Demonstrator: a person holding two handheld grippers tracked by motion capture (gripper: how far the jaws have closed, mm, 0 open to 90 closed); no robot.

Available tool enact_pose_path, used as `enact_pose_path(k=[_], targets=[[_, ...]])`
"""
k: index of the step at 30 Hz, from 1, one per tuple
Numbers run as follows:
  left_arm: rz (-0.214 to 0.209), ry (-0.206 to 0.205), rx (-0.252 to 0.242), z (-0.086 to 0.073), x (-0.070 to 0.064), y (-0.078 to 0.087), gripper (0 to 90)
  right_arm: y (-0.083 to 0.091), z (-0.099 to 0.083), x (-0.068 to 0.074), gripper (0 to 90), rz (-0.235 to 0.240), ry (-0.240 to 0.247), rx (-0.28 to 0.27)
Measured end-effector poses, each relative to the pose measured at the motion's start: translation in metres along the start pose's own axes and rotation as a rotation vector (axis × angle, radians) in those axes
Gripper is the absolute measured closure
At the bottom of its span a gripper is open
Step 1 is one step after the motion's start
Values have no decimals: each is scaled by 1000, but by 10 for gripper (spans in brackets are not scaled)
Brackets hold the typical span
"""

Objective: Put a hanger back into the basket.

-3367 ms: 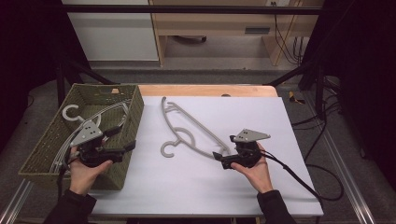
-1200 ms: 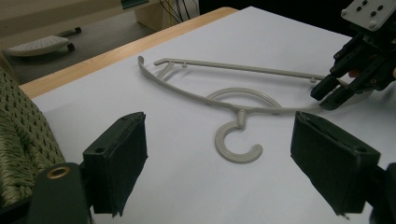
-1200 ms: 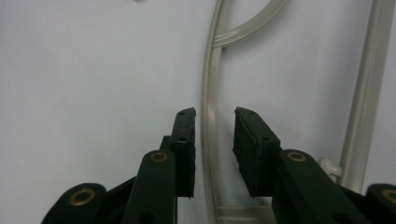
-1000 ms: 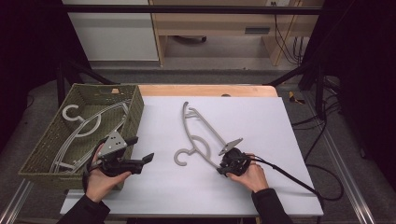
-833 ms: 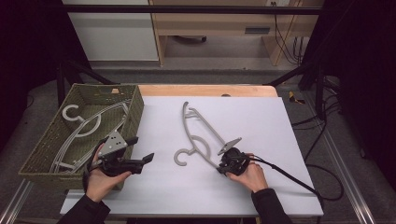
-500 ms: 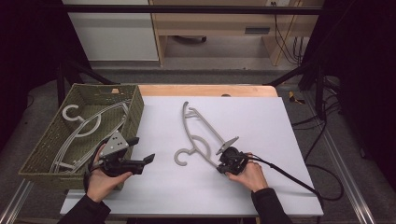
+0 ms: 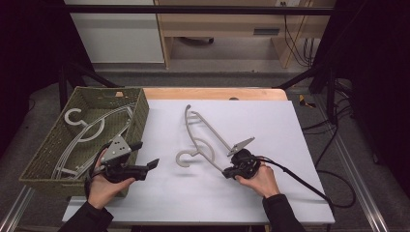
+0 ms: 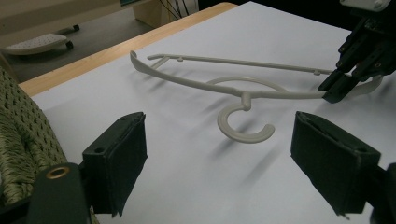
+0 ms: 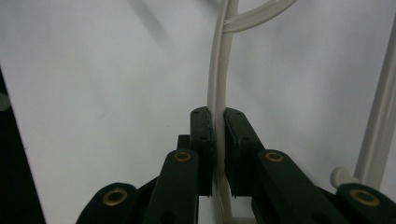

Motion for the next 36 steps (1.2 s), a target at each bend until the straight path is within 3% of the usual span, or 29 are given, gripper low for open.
enact_pose_path(k=[5, 10, 14, 19, 22, 24, 32, 36], targets=[[-3, -19, -2, 3, 1, 4, 180, 15, 5, 1, 829, 34, 17, -48], [-15, -51, 14, 5, 2, 7, 167, 35, 10, 10, 828, 104, 48, -85], [-26, -96, 29, 8, 2, 9, 161, 44, 13, 20, 828, 173, 100, -99], [-28, -185, 58, 11, 2, 8, 152, 51, 14, 36, 828, 254, 154, -104], [-39, -243, 100, 12, -1, 2, 151, 52, 14, 42, 828, 269, 184, -91], [-50, -304, 146, 12, -3, -3, 151, 53, 13, 44, 828, 284, 186, -90], [-94, -447, 223, 5, -17, -22, 169, 53, 10, 53, 828, 334, 218, -77], [-84, -537, 269, 0, -18, -28, 187, 52, 8, 57, 828, 357, 229, -54]])
Point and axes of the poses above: each handheld gripper's, and its own axes: y roughly backward along the jaws, z roughly out of its top, x roughly to its left, the point moved 6 cm from there along -y, roughly forward along the jaws, and after that the axes turned 4 degrees about -x, right-handed, at the moved point
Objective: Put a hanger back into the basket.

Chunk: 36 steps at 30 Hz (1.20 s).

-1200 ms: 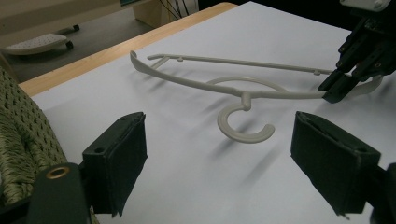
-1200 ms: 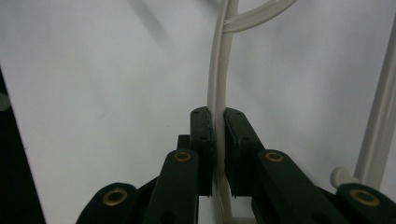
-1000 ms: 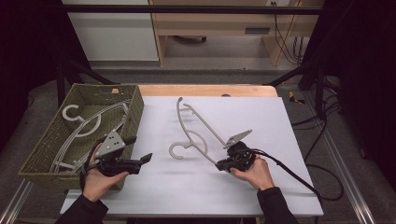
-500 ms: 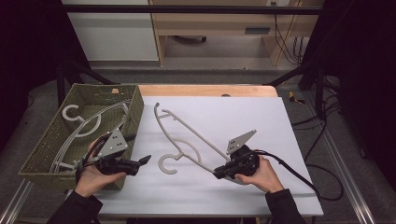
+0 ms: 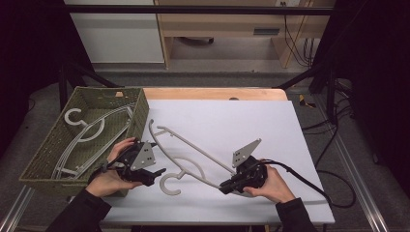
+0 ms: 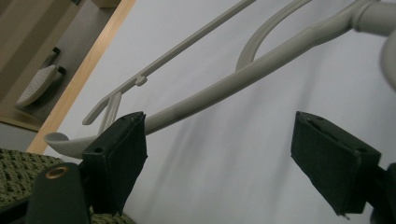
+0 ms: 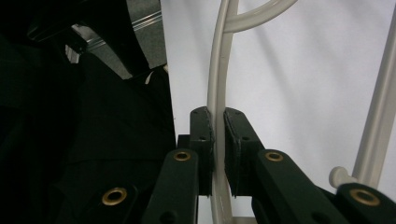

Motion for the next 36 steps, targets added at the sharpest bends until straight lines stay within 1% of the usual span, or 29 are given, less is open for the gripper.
enact_pose_path(k=[1, 2, 5, 6, 8, 9, 10, 11, 12, 13, 14, 15, 16, 17, 18, 19, 21, 23, 26, 27, 28, 29, 30, 31, 32, 33, 34, 35, 36], targets=[[3, -16, 6, 0, -1, -4, 197, 0, 0, 0, 828, 0, -5, 8], [4, -27, 10, 0, -1, -4, 212, -1, -1, 1, 828, 11, -8, 11], [10, -103, 8, 2, -3, -8, 275, -2, -2, 2, 828, 27, 2, 26], [10, -113, 6, 3, -4, -9, 304, -3, -2, 3, 828, 33, 6, 30], [8, -162, 11, 4, -9, -13, 347, -3, -3, 5, 827, 45, 2, 31], [1, -185, 18, 3, -10, -14, 370, -3, -3, 5, 828, 47, 6, 33], [-7, -196, 19, 3, -12, -15, 394, -2, -3, 6, 828, 53, 10, 36], [-14, -222, 29, 3, -14, -17, 414, -2, -3, 6, 828, 58, 15, 35], [-17, -235, 32, 3, -14, -17, 435, -2, -3, 7, 827, 65, 26, 32], [-25, -249, 32, 3, -15, -18, 458, -1, -3, 8, 827, 67, 18, 37], [-26, -262, 39, 3, -15, -18, 502, -1, -4, 8, 827, 71, 19, 42], [-36, -268, 38, 3, -16, -18, 521, -1, -4, 8, 827, 71, 20, 43], [-38, -271, 37, 2, -16, -19, 569, -2, -4, 8, 827, 77, 32, 44], [-43, -276, 39, 2, -16, -19, 594, -2, -5, 8, 827, 79, 30, 47], [-46, -282, 42, 1, -16, -19, 602, -2, -5, 8, 827, 78, 30, 49], [-48, -301, 53, 0, -15, -19, 609, -2, -5, 8, 827, 81, 33, 47], [-56, -308, 58, -1, -17, -19, 625, -3, -5, 8, 826, 81, 30, 49], [-55, -327, 66, -1, -17, -18, 639, -2, -5, 7, 824, 77, 27, 49], [-61, -328, 53, -1, -17, -17, 679, 2, -3, 6, 823, 72, 35, 24], [-58, -324, 41, 0, -16, -15, 696, 3, -3, 5, 823, 59, 44, 19], [-56, -316, 27, 1, -15, -13, 724, 5, -3, 4, 818, 33, 41, 19], [-53, -300, 5, 2, -15, -11, 743, 4, -3, 2, 803, 27, 46, 17], [-47, -308, 6, 3, -14, -10, 754, 3, -4, 2, 795, 41, 29, 21], [-38, -322, 16, 3, -14, -9, 754, 1, -5, 1, 796, 38, 31, 25], [-31, -327, 22, 3, -15, -10, 756, 1, -5, 0, 798, 35, 36, 25], [-20, -325, 20, 3, -15, -10, 758, 1, -5, -1, 799, 31, 28, 27], [-10, -329, 25, 4, -14, -9, 761, 3, -5, -2, 800, 19, 27, 13], [-7, -311, 9, 5, -16, -10, 763, 5, -5, -4, 800, 12, 24, -1], [-4, -304, 8, 6, -16, -10, 769, 6, -5, -5, 798, 8, 22, -12]])
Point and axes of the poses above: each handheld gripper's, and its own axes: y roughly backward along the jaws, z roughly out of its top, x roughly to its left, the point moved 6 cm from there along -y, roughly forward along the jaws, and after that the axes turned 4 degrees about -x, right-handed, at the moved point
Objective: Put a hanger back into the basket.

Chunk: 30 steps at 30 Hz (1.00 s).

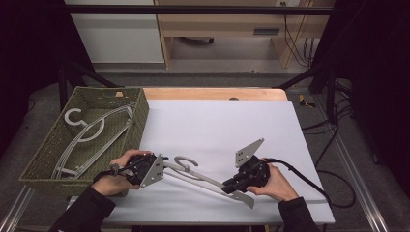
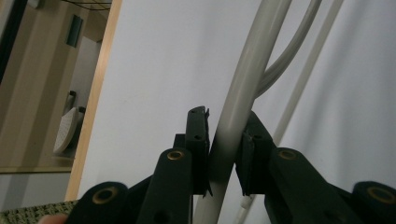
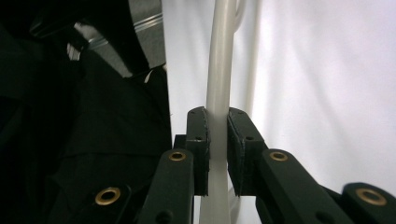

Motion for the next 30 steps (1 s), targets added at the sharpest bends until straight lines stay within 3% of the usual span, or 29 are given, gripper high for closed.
enact_pose_path(k=[5, 8, 11, 17, 21, 26, 30], targets=[[-4, 11, 4, 5, -4, 1, 802, 13, 1, -7, 781, -80, -10, -70], [-15, 43, -13, 9, -6, 3, 817, 23, 2, -12, 759, -163, -6, -100], [3, 79, -16, 13, -7, 3, 819, 31, 2, -18, 710, -215, -38, -148], [28, 215, -5, 14, -9, 0, 820, 43, 0, -31, 604, -344, -92, -240], [45, 317, 4, 12, -8, -2, 820, 55, -1, -39, 501, -449, -111, -336], [80, 435, 19, 7, -3, 1, 820, 68, -6, -43, 365, -516, -133, -422], [93, 524, 16, 3, 4, 7, 820, 76, -11, -46, 277, -586, -132, -446]])
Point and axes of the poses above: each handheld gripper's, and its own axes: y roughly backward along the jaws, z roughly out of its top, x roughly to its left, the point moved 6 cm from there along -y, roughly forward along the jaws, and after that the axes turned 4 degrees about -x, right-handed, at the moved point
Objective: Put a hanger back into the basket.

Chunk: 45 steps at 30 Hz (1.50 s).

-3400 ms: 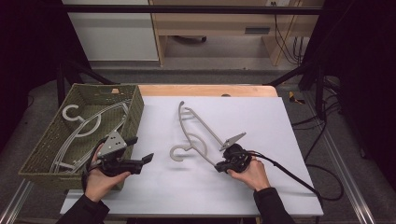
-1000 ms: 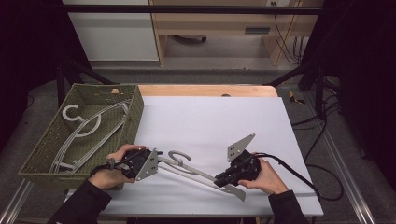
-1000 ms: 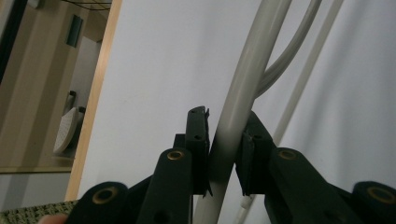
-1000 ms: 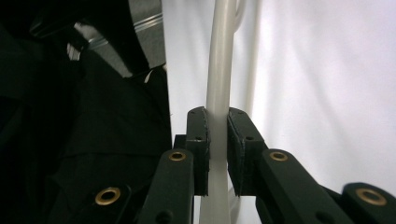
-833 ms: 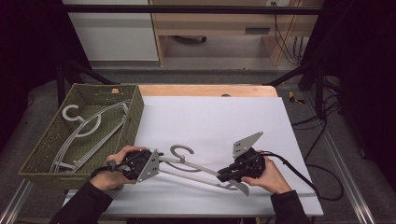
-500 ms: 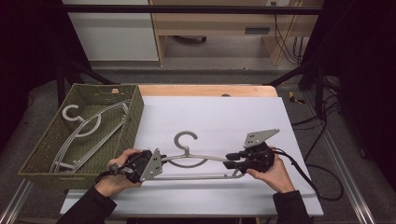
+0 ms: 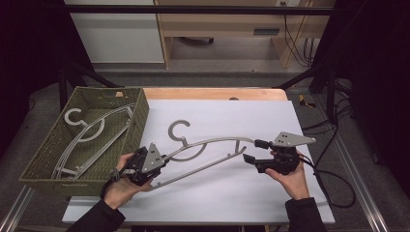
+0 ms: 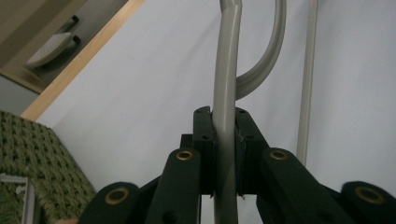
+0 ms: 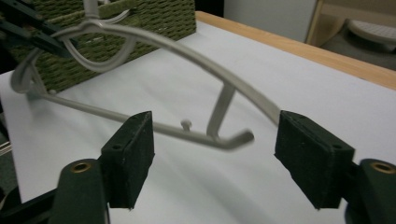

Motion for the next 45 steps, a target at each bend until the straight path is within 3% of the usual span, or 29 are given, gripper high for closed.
enact_pose_path(k=[5, 12, 13, 17, 21, 30, 39, 45], targets=[[33, 92, -36, 10, 15, 18, 820, 9, -4, -8, 182, -46, -25, -28], [78, 156, -90, 34, 42, 53, 819, 13, -17, -19, 106, -124, -56, -15], [87, 179, -118, 39, 47, 59, 819, 14, -19, -21, 101, -135, -60, -13], [111, 205, -157, 47, 69, 79, 819, 16, -22, -26, 88, -173, -74, -22], [150, 212, -155, 46, 90, 94, 819, 18, -23, -28, 88, -186, -83, -41], [221, 245, -127, 29, 139, 116, 819, 18, -23, -30, 81, -192, -82, -45], [290, 275, -70, -11, 180, 135, 818, 16, -24, -29, 80, -191, -91, -42], [307, 301, -19, -42, 197, 136, 818, 17, -25, -28, 77, -185, -84, -33]])
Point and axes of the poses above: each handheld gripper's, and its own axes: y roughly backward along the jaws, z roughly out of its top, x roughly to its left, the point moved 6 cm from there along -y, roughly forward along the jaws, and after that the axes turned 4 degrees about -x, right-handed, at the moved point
